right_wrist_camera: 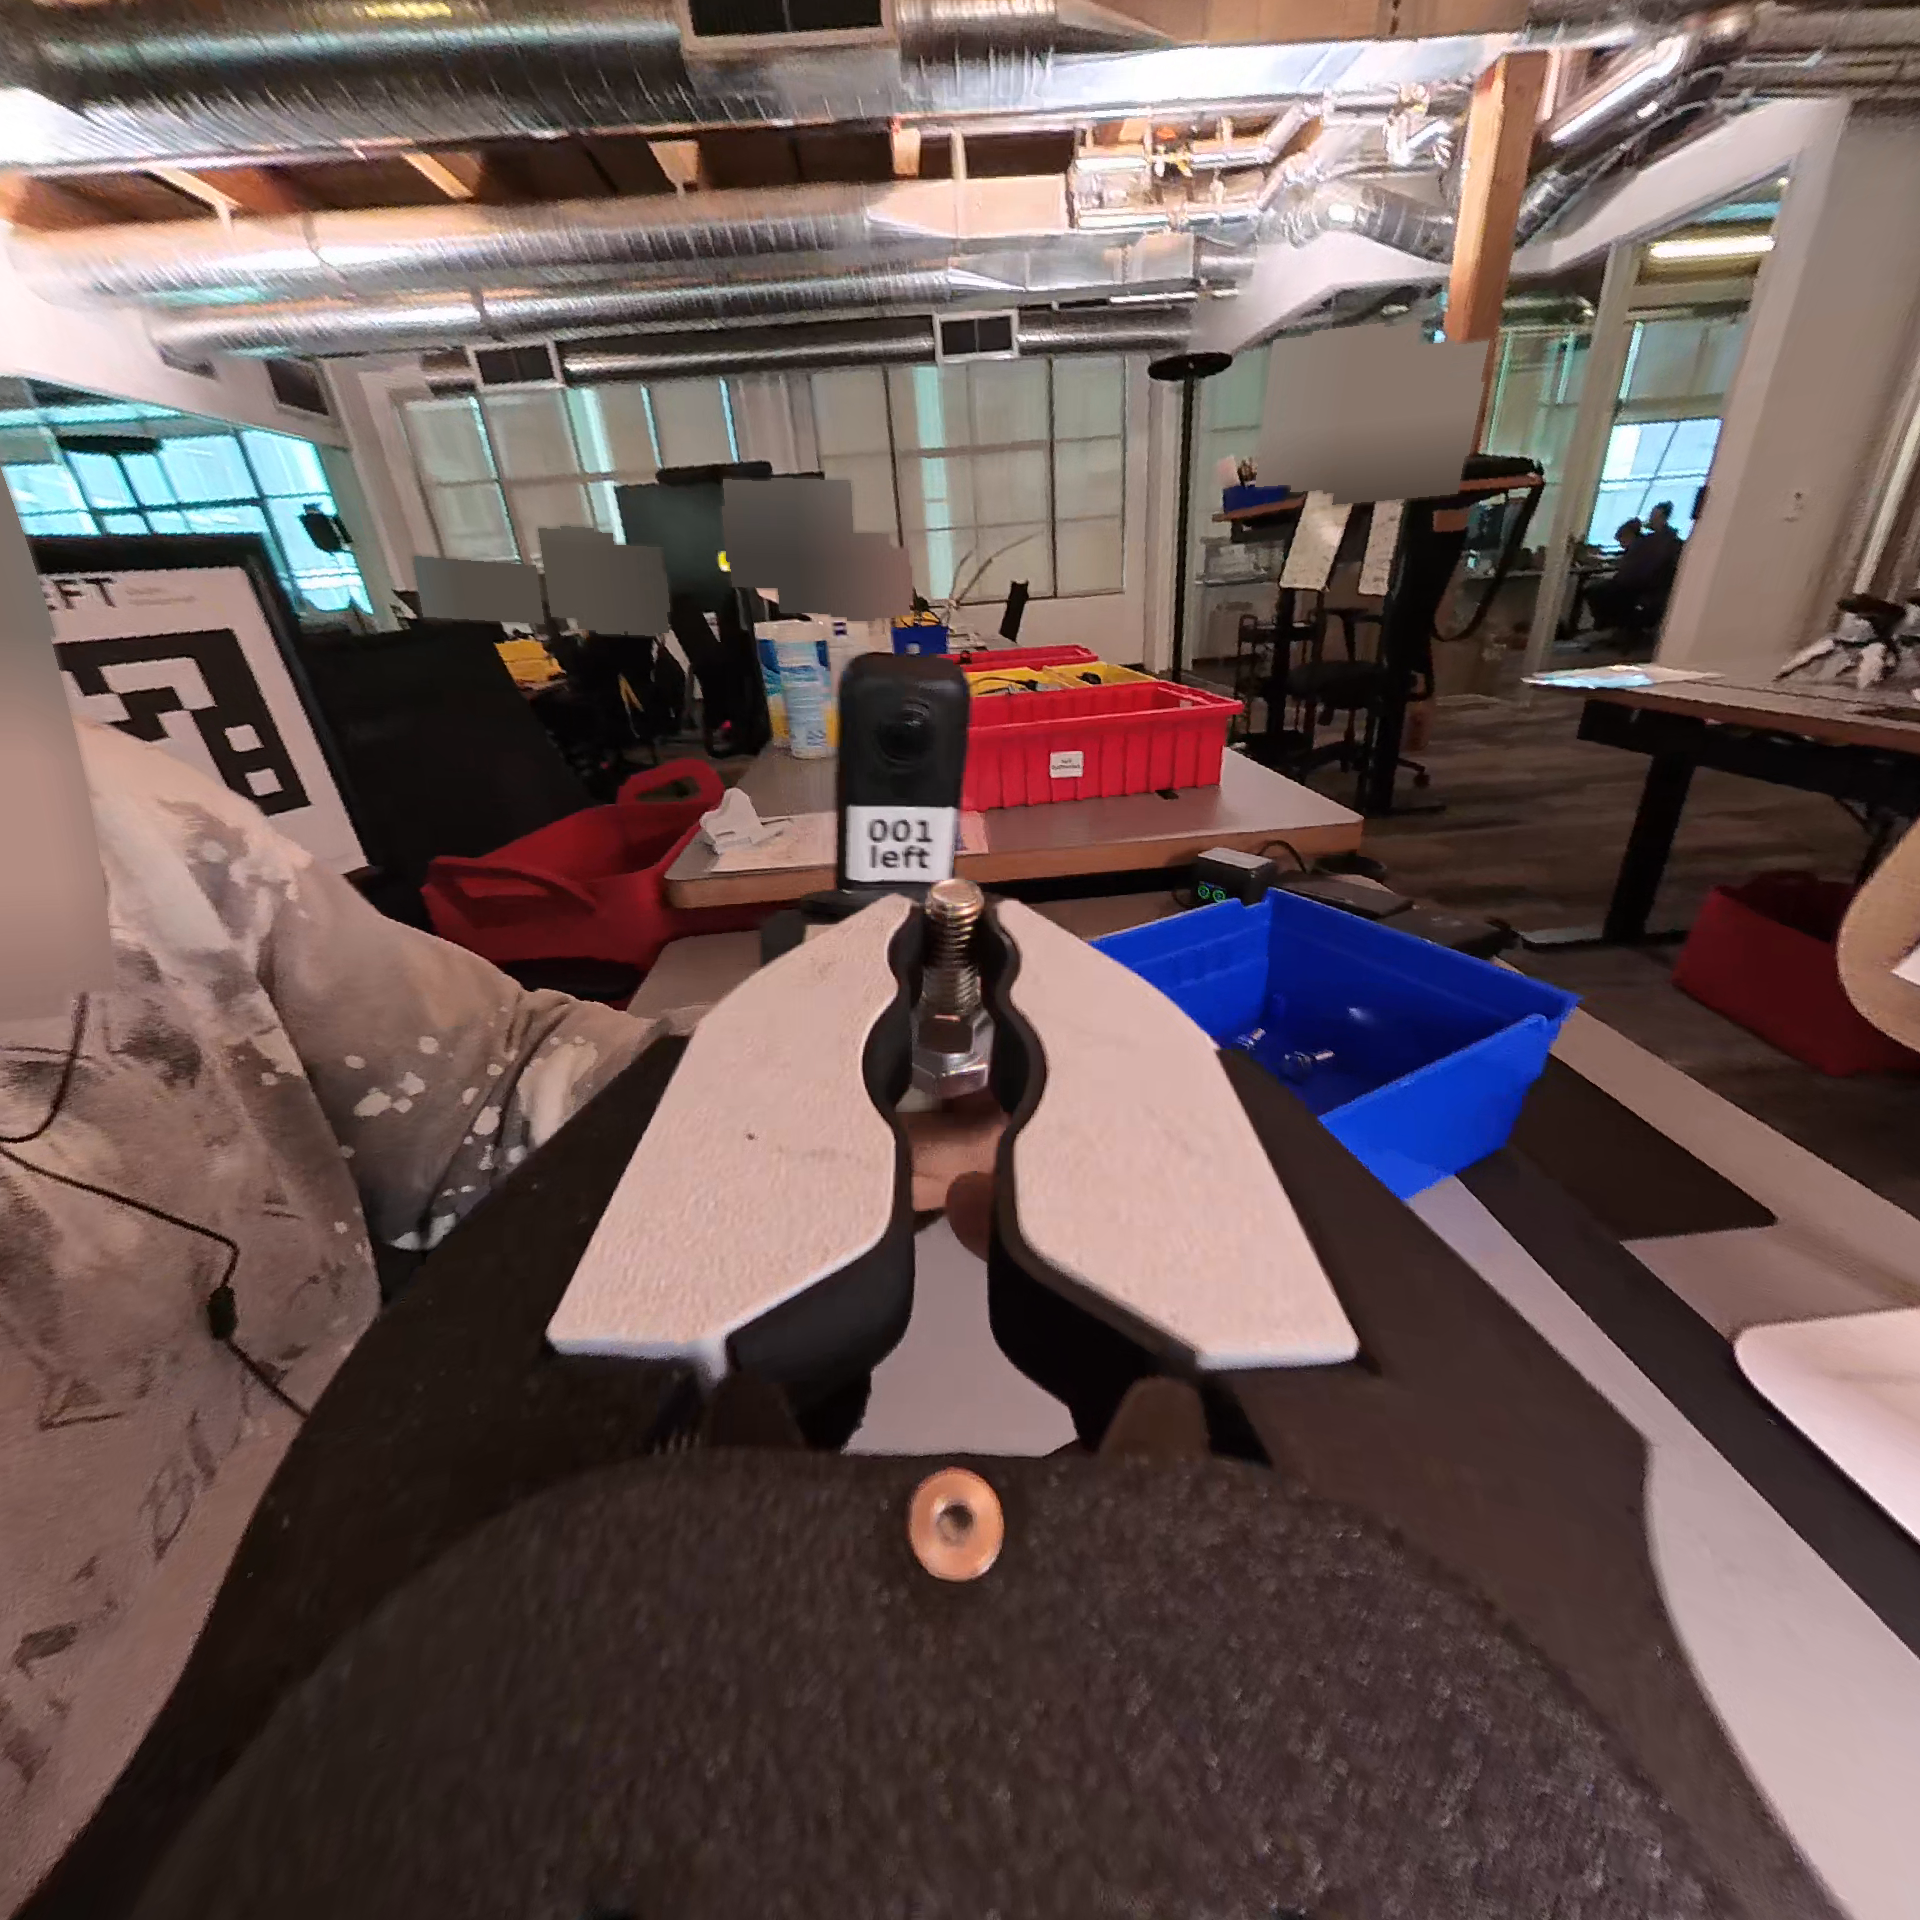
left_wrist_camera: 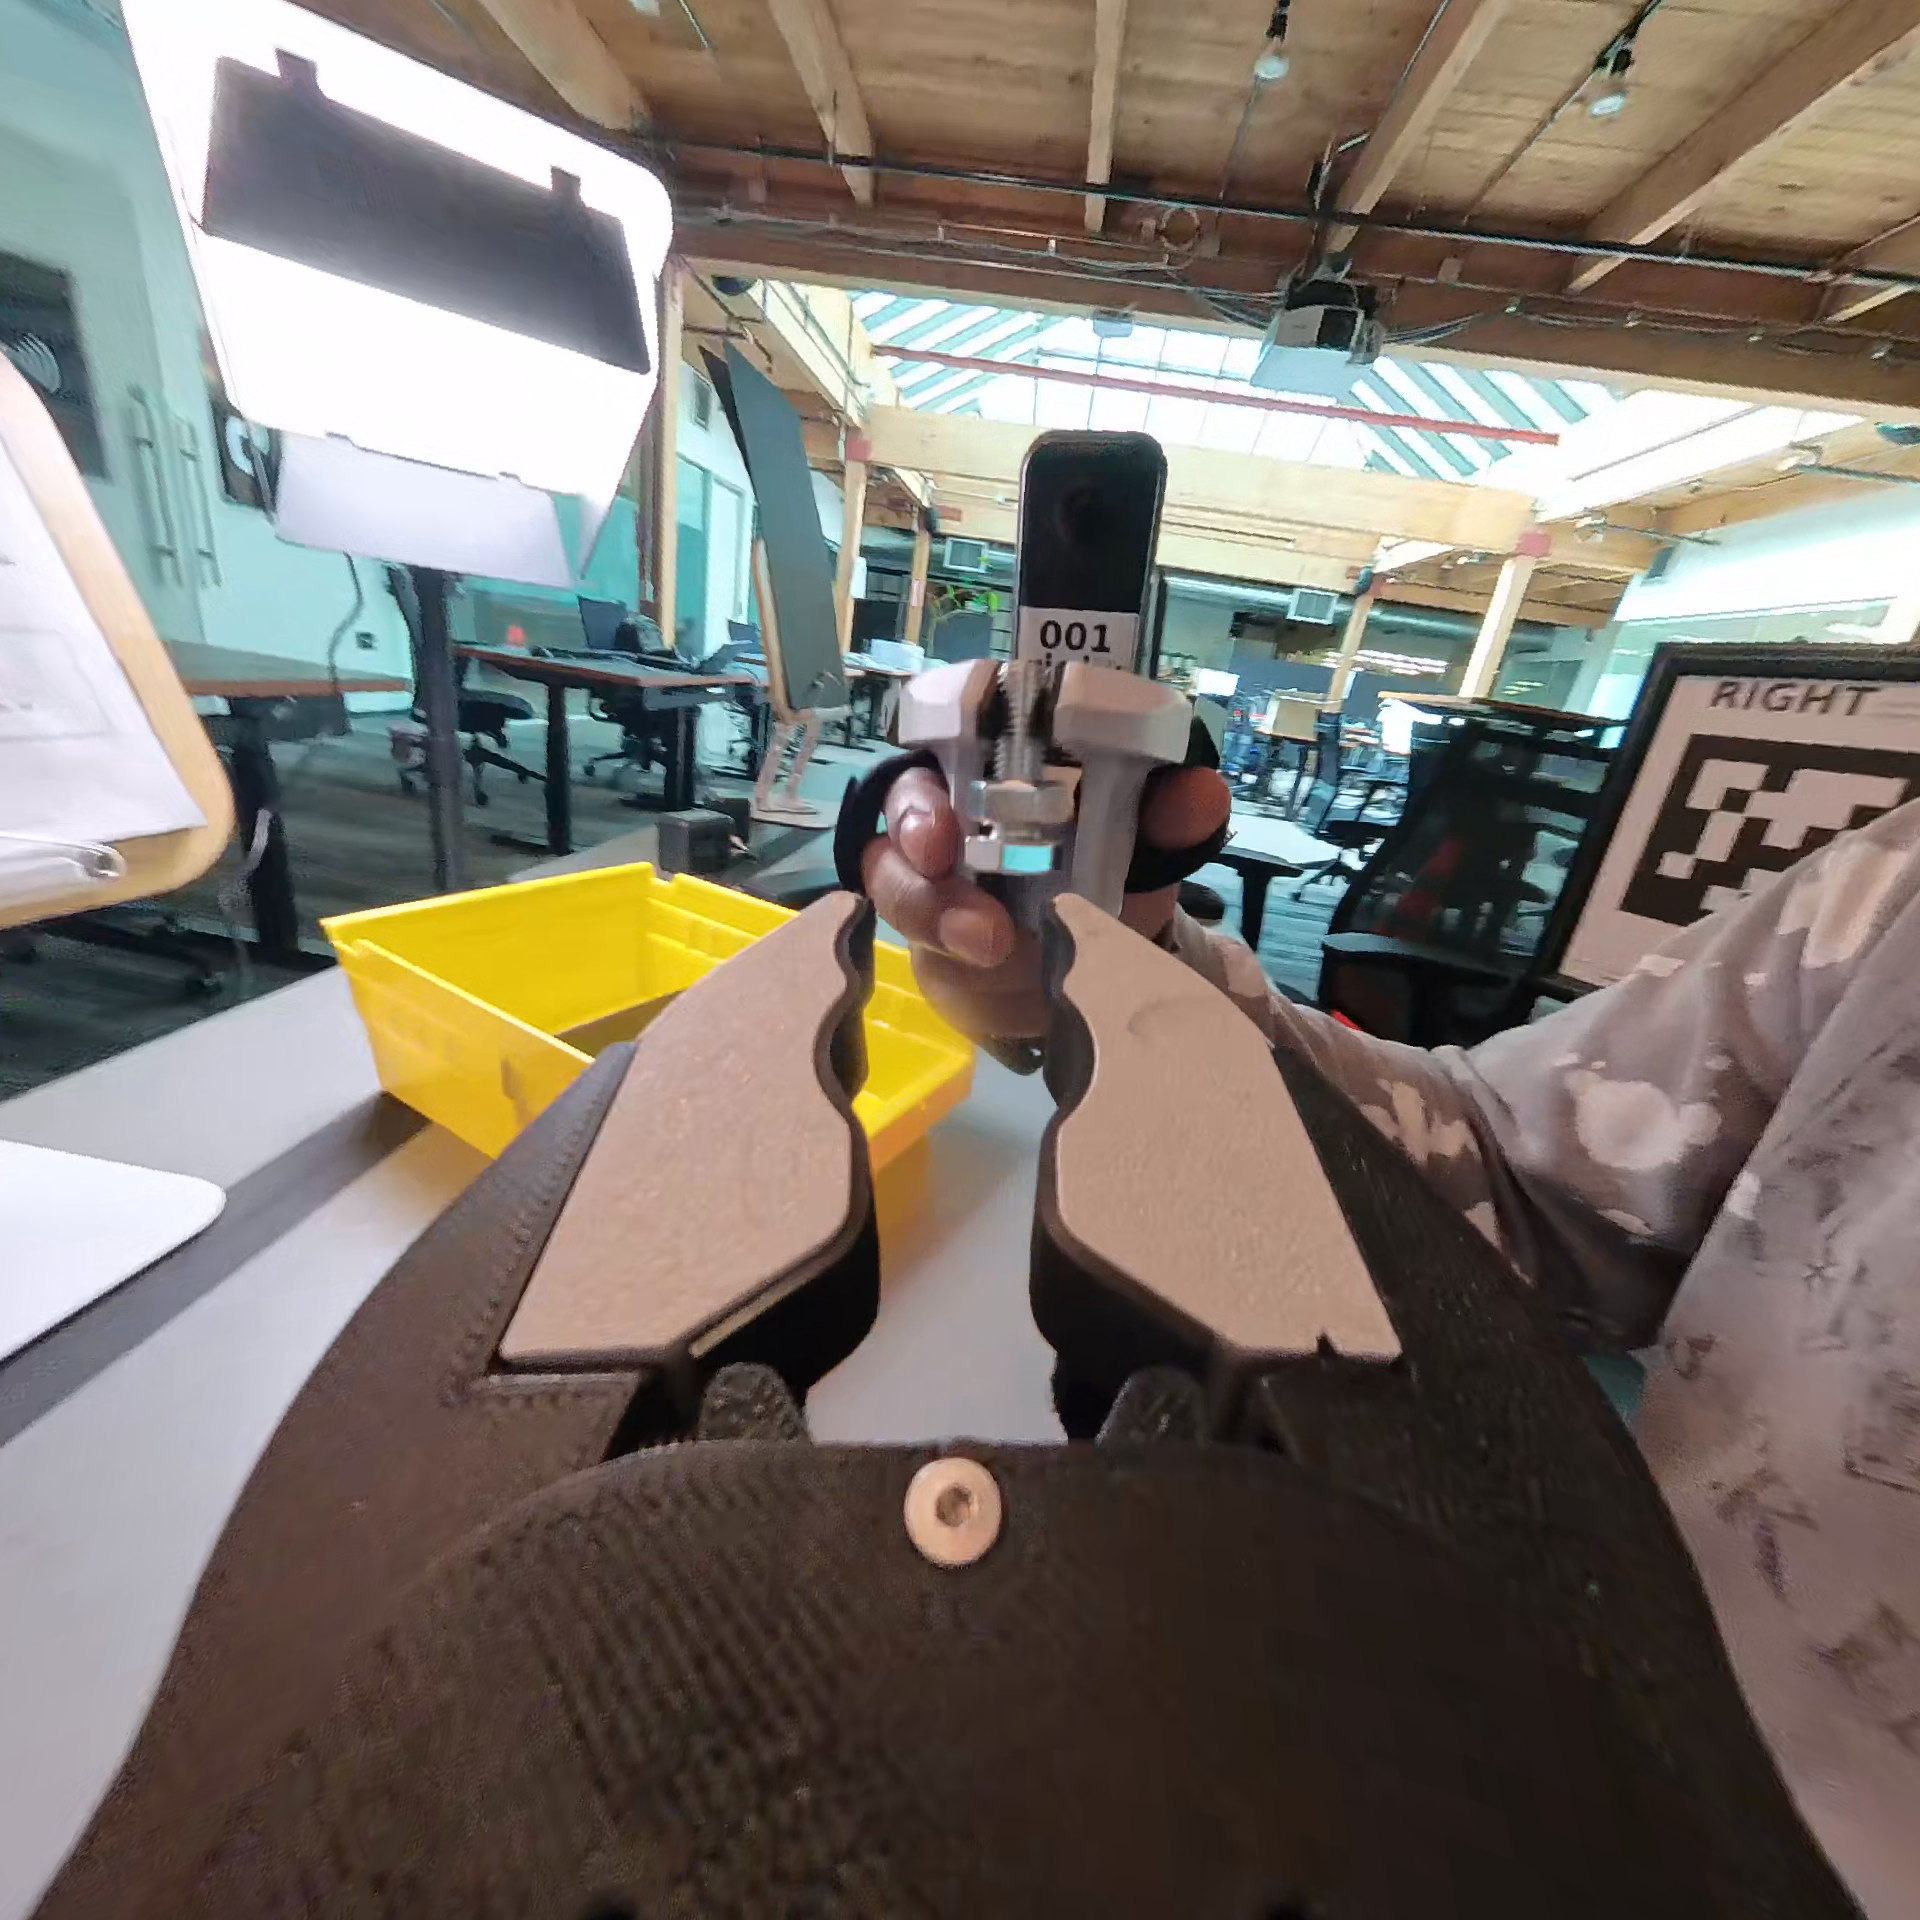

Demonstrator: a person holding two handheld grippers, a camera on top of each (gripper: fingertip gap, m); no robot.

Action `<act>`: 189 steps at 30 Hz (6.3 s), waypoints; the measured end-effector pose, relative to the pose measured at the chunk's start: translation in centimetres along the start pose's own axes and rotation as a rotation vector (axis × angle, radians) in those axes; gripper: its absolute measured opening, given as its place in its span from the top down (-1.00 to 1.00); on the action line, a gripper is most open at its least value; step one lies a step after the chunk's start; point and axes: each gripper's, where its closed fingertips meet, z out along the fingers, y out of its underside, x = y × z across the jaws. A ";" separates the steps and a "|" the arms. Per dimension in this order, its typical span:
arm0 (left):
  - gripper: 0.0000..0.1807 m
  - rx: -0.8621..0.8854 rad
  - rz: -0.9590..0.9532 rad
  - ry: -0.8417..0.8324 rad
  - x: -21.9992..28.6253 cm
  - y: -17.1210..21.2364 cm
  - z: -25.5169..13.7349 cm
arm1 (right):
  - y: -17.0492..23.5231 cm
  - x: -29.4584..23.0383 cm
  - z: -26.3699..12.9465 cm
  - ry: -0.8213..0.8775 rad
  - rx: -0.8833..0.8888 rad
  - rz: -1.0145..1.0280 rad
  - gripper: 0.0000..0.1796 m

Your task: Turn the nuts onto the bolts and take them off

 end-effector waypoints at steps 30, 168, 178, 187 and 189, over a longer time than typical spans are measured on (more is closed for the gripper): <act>0.80 -0.013 -0.076 0.194 3.4 0.6 0.6 | 1.0 -2.7 0.9 -0.153 -0.022 0.001 0.90; 0.80 0.211 0.111 -0.181 0.0 -2.9 -1.3 | -0.9 0.9 2.5 0.269 0.058 0.003 0.74; 0.80 0.208 0.122 -0.174 0.1 -2.9 -1.3 | -0.9 0.1 3.0 0.244 0.058 0.007 0.66; 0.80 0.219 0.128 -0.172 0.2 -3.3 -1.5 | -1.8 0.8 1.9 0.270 0.094 0.018 0.71; 0.80 0.210 0.125 -0.171 0.2 -2.9 -1.3 | -1.3 0.1 2.7 0.251 0.071 0.005 0.65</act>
